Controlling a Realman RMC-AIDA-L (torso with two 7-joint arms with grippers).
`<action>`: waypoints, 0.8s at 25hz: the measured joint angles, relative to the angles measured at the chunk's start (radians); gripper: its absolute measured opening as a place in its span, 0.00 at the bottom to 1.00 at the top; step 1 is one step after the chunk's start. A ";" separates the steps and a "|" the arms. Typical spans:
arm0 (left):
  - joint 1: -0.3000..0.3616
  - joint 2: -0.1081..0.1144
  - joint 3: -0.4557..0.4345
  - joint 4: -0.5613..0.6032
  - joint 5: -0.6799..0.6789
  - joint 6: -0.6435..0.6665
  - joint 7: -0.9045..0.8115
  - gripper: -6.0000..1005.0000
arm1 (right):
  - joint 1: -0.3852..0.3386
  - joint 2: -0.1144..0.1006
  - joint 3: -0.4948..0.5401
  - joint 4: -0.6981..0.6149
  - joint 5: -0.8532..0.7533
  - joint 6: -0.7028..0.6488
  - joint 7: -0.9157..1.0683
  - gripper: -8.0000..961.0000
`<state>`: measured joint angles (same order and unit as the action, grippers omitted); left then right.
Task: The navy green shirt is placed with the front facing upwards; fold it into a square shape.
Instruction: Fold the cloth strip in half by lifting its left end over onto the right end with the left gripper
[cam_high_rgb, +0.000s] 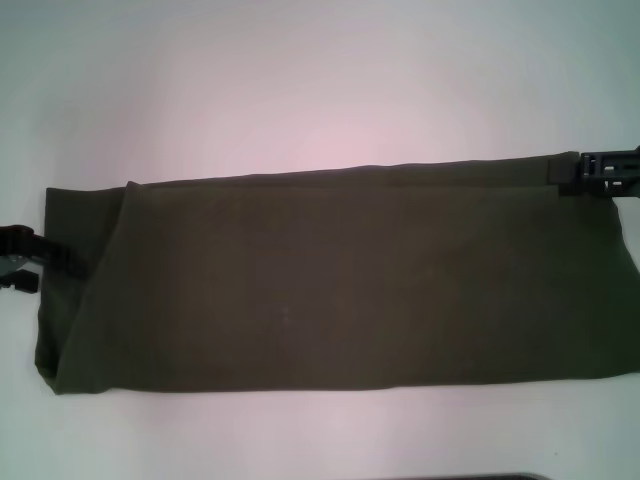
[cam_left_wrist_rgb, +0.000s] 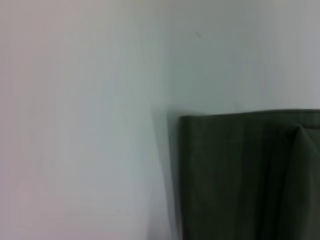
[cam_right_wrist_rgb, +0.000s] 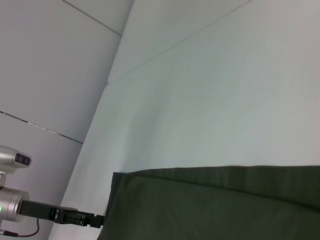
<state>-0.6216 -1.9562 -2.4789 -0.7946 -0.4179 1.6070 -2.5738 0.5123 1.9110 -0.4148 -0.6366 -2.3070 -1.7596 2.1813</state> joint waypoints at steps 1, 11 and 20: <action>-0.001 -0.001 0.000 0.001 0.000 0.000 0.001 0.79 | 0.000 0.000 0.000 0.000 0.000 -0.001 0.000 0.69; -0.014 -0.004 0.014 0.022 -0.001 0.003 0.006 0.79 | -0.007 0.000 0.001 0.000 0.000 -0.002 0.000 0.69; -0.020 -0.011 0.017 0.025 -0.008 0.040 0.008 0.79 | -0.008 0.000 0.002 0.000 0.000 -0.003 0.000 0.69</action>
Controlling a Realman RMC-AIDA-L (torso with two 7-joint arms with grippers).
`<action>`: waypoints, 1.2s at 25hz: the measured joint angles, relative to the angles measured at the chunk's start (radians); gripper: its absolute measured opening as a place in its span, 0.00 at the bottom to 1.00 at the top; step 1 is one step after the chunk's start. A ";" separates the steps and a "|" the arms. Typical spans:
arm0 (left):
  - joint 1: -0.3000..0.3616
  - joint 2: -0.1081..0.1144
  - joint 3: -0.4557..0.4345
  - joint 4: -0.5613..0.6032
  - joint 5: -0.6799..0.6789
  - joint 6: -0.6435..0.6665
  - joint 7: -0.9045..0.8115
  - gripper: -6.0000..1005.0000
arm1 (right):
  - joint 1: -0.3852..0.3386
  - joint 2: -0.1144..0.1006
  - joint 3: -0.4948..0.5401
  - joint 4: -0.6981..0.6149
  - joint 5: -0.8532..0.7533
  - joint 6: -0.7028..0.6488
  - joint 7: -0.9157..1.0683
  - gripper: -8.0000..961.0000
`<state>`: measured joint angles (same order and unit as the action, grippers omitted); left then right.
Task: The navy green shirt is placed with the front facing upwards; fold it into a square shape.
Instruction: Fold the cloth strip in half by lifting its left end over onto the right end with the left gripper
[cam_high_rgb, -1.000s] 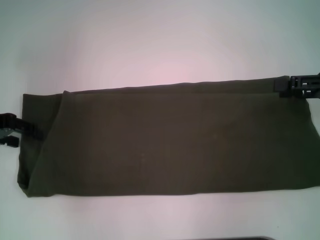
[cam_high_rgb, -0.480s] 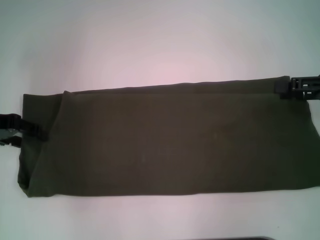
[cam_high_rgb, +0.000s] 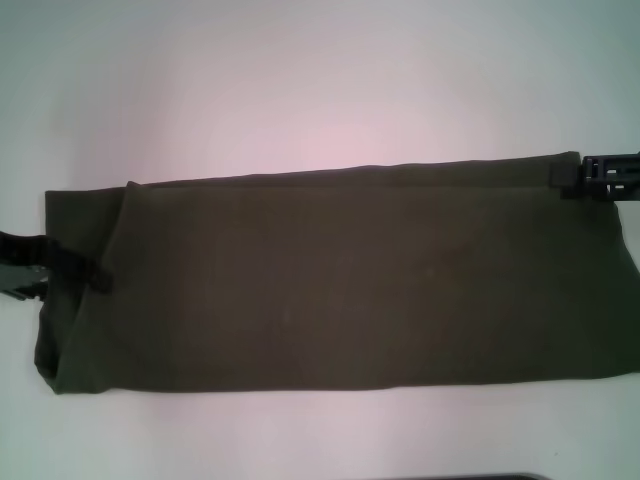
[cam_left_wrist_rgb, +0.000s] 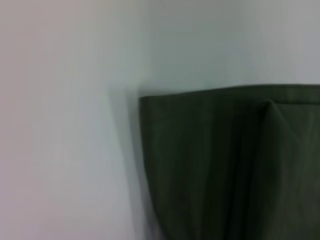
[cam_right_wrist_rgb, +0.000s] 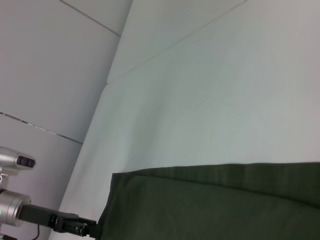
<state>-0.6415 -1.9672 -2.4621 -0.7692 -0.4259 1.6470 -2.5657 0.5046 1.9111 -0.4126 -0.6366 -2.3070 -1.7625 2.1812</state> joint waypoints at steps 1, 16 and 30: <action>-0.003 -0.003 0.000 0.000 -0.001 0.005 0.000 0.79 | 0.000 0.000 0.000 0.000 0.000 0.000 0.000 0.69; -0.057 -0.039 -0.001 0.008 -0.007 0.045 -0.007 0.76 | -0.004 0.000 -0.001 0.000 0.000 -0.002 0.000 0.69; -0.064 -0.020 -0.042 0.032 -0.092 0.123 -0.001 0.53 | -0.012 -0.005 0.000 0.000 0.004 -0.009 0.000 0.69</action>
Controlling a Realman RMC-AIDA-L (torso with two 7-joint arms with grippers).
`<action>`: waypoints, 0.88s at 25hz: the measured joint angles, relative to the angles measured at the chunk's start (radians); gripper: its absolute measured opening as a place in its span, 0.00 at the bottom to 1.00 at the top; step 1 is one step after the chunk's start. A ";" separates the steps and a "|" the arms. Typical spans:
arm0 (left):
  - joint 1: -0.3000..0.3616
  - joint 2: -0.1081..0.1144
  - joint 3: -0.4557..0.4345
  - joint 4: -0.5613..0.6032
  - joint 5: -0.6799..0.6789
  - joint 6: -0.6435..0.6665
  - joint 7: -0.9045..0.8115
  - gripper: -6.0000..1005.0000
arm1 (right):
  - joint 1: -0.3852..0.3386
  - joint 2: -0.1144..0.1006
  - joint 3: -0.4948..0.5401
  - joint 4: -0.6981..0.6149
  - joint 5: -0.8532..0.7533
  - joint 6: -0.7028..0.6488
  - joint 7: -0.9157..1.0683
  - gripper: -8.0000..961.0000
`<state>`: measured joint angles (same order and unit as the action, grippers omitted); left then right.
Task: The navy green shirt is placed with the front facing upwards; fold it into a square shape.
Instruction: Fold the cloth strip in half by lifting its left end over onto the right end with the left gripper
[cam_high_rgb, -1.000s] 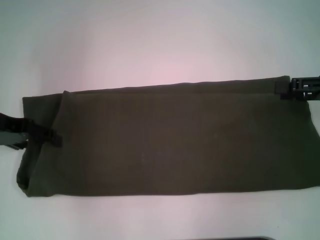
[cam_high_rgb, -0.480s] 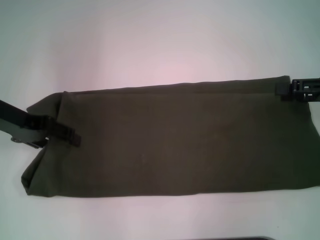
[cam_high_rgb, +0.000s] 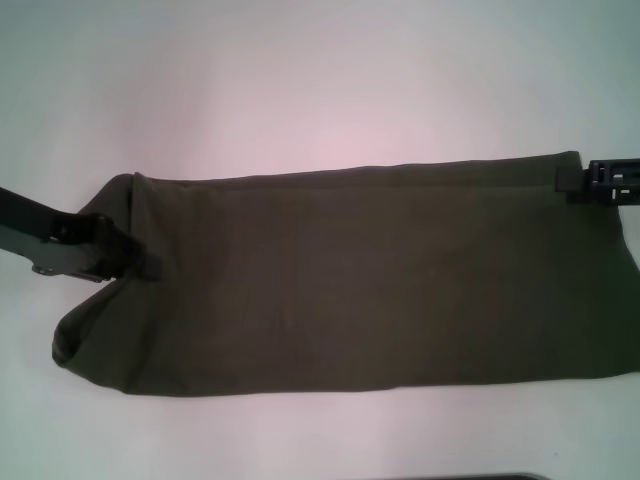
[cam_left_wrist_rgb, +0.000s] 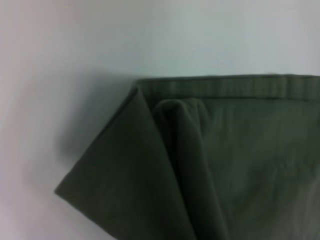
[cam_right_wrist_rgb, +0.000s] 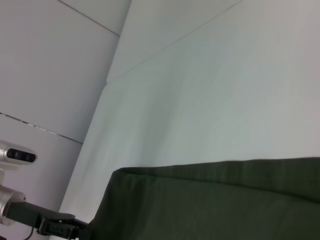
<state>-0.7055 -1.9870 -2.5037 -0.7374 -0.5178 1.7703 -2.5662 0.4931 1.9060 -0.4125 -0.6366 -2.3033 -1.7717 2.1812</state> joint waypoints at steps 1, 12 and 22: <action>0.000 0.000 0.001 0.000 -0.002 0.001 -0.001 0.49 | 0.000 0.000 0.000 0.000 0.000 0.000 0.000 0.69; 0.000 -0.001 0.015 0.005 0.006 -0.005 -0.012 0.07 | -0.001 -0.003 0.000 0.000 0.001 0.000 0.000 0.69; 0.000 0.002 0.021 -0.001 0.003 0.012 -0.006 0.04 | -0.001 -0.004 0.000 0.000 0.001 0.000 0.001 0.69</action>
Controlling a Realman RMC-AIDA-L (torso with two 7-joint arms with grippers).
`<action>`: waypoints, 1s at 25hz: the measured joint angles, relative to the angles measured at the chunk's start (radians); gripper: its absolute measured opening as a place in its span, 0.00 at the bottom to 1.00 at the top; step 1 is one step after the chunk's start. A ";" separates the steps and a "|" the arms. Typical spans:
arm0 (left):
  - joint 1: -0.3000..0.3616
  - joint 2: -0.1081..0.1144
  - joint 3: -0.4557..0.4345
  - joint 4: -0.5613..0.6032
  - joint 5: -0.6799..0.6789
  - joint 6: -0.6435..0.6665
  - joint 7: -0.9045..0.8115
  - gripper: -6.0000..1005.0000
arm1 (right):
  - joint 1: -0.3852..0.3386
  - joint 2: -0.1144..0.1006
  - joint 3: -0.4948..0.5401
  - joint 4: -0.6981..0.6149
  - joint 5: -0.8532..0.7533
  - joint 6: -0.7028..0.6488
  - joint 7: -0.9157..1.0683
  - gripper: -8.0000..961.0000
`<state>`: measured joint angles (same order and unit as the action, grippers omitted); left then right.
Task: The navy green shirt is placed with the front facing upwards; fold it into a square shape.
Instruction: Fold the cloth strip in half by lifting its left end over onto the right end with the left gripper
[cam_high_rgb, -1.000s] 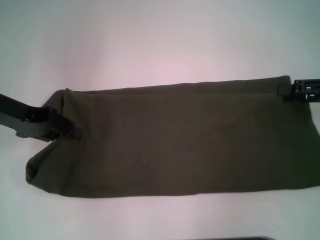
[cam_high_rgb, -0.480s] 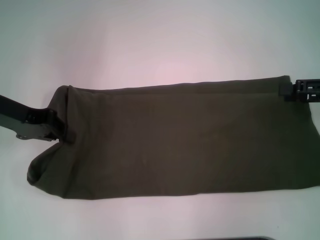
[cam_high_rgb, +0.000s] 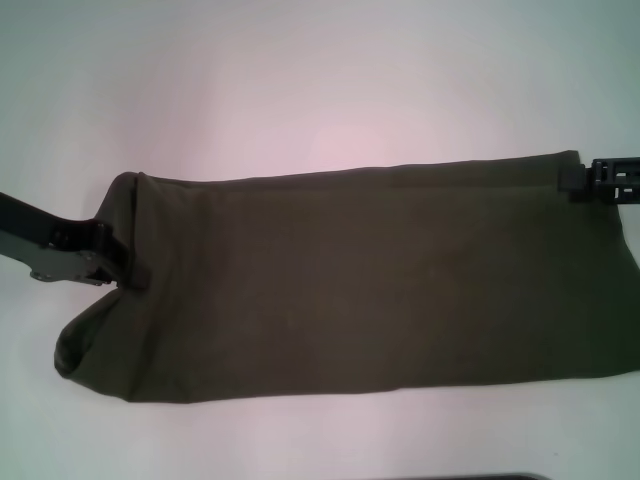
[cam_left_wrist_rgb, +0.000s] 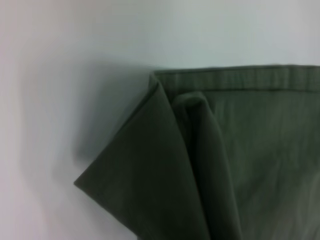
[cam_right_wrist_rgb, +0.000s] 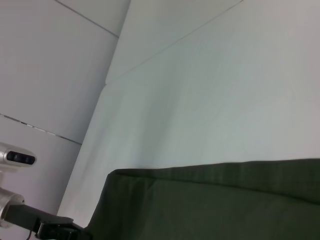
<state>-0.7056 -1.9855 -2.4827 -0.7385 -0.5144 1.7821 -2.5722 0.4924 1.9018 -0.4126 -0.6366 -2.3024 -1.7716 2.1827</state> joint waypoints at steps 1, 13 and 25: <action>0.000 0.000 0.002 -0.001 0.001 0.003 0.002 0.04 | 0.000 0.000 0.000 0.000 0.000 0.000 0.000 0.69; 0.014 0.031 0.016 -0.062 0.011 0.004 -0.036 0.04 | -0.003 -0.002 0.000 0.000 0.000 0.000 0.004 0.69; 0.029 0.086 0.005 -0.064 0.051 -0.032 -0.069 0.04 | -0.002 -0.005 0.000 -0.004 0.000 0.002 0.017 0.69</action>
<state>-0.6768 -1.8990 -2.4781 -0.8028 -0.4629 1.7502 -2.6411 0.4906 1.8969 -0.4126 -0.6408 -2.3025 -1.7698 2.1995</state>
